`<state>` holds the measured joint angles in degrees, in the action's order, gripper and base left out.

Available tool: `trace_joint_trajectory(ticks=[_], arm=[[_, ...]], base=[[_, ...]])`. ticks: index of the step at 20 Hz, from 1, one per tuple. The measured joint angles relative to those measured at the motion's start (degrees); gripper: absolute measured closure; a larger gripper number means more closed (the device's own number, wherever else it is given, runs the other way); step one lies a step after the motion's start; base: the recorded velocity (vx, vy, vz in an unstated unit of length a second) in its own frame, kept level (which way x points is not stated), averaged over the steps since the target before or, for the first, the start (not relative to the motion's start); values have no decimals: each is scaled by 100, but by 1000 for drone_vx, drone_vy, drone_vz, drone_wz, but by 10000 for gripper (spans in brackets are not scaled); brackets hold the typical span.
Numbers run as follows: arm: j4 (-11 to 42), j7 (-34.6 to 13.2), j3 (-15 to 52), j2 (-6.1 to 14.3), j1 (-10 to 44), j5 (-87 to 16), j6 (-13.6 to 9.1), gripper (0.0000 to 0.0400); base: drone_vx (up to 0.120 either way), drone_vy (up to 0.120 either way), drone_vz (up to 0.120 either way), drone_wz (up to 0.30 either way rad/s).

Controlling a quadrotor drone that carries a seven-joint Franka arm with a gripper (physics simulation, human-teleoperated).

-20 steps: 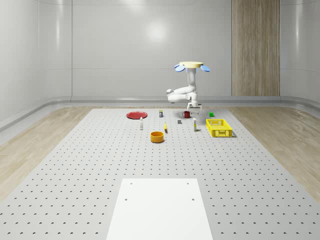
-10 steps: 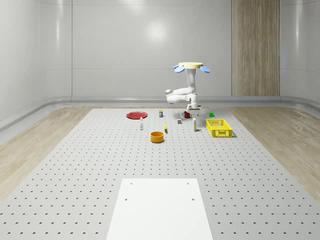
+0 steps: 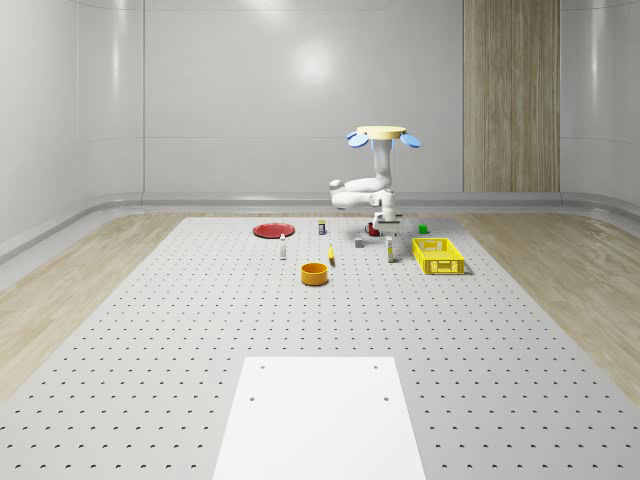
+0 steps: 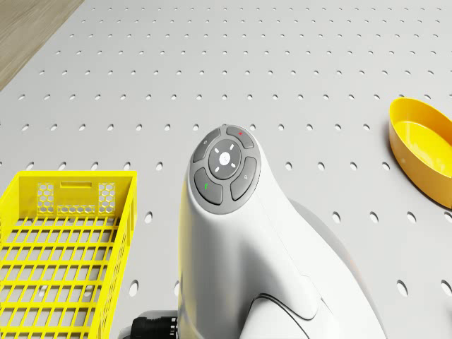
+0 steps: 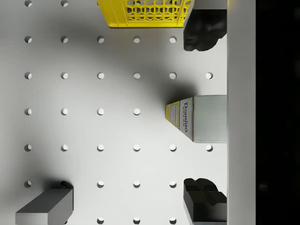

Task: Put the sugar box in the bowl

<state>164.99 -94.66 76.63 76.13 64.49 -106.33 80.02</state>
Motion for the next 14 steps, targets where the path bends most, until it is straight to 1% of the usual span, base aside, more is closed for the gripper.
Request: trace_joint_trajectory(ticks=[1,3,5,7,10,14], arm=[[-1,-5,4,20,5,9,18,0],[-3,-14,13,59,15,27,55,0],[-5,-23,21,97,25,44,90,0],[-8,-31,29,135,35,61,125,0],[-10,-44,40,189,49,86,176,0],[-21,-53,3,267,63,69,264,0]], base=[[120,-80,0,0],[120,0,0,0],[0,0,0,0],[100,0,0,0],[0,0,-107,0],[0,0,0,0]])
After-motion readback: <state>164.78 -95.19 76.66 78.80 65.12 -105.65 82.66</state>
